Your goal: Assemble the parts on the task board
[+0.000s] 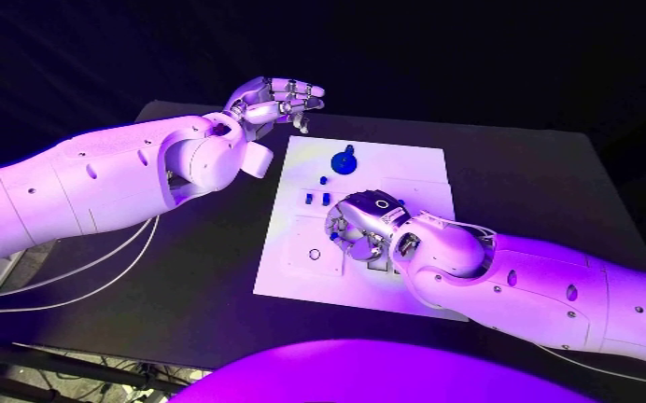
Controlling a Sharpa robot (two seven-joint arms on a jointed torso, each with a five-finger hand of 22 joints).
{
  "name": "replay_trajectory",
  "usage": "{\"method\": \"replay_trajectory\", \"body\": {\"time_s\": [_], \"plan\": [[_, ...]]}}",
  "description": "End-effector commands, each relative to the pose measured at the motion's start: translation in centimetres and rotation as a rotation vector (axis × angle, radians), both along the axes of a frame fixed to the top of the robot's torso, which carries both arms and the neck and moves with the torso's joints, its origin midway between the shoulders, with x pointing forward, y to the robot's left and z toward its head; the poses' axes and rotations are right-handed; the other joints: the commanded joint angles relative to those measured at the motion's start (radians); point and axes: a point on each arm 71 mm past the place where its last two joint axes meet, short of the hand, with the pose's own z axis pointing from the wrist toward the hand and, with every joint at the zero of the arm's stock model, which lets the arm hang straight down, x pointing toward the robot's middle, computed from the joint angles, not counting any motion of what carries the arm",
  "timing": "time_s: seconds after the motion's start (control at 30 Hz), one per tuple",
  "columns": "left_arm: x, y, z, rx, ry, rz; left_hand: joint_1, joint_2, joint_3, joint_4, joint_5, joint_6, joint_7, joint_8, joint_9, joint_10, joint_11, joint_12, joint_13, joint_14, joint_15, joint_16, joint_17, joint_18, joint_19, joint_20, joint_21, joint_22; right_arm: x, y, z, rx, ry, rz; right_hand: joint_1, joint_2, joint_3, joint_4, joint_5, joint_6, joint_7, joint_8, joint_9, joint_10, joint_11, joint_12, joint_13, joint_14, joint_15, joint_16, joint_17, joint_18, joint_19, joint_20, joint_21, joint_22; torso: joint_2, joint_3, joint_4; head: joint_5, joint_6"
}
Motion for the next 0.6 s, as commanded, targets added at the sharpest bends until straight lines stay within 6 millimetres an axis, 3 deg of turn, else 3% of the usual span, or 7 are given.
{"method": "replay_trajectory", "body": {"time_s": [0.03,0.37,0.6], "plan": [[0.0,-0.2,0.1,-0.013,0.0,-0.017,-0.003,0.009,-0.005,0.0,0.002,-0.003,0.003,-0.001,0.0,-0.007,0.0,0.004,0.002,-0.005,0.005,-0.006,-0.001,0.016,-0.002,0.0,-0.006,-0.001,-0.2,0.0,-0.4,-0.023,0.01,0.015,-0.01,-0.012,-0.011,0.003,-0.005,-0.019,0.004,-0.013,-0.006,-0.001,0.001,-0.006,-0.001,0.027,-0.002,-0.001,-0.002,-0.016,0.057,0.0,-0.008,0.218,-0.001,0.0003,-0.0001,-0.001,-0.001],[0.0,-0.2,0.1,-0.012,0.002,-0.018,-0.003,0.009,-0.005,0.0,0.002,-0.003,0.003,-0.001,0.0,-0.007,0.0,0.004,0.002,-0.005,0.005,-0.006,-0.001,0.016,-0.002,0.0,-0.006,-0.001,-0.1,-0.3,-0.1,0.019,-0.008,-0.01,-0.04,-0.054,-0.039,0.011,-0.007,-0.088,0.015,-0.066,-0.021,-0.08,0.02,-0.013,-0.009,0.02,0.014,-0.004,-0.021,-0.005,0.039,0.014,-0.064,0.201,-0.001,0.0011,-0.0008,0.0,0.005],[0.0,-0.2,0.0,-0.011,0.004,-0.019,-0.003,0.009,-0.006,0.0,0.002,-0.004,0.003,-0.001,0.0,-0.009,0.0,0.005,0.002,-0.006,0.005,-0.006,-0.002,0.016,-0.001,0.0,-0.008,-0.003,-0.3,-1.1,0.6,0.056,-0.017,-0.027,-0.043,-0.065,-0.053,0.012,-0.004,-0.098,0.016,-0.074,-0.022,-0.111,0.025,-0.009,-0.013,0.014,0.017,-0.012,-0.038,0.0,0.031,0.018,-0.089,0.193,-0.001,0.0014,-0.0032,-0.007,0.015]]}}
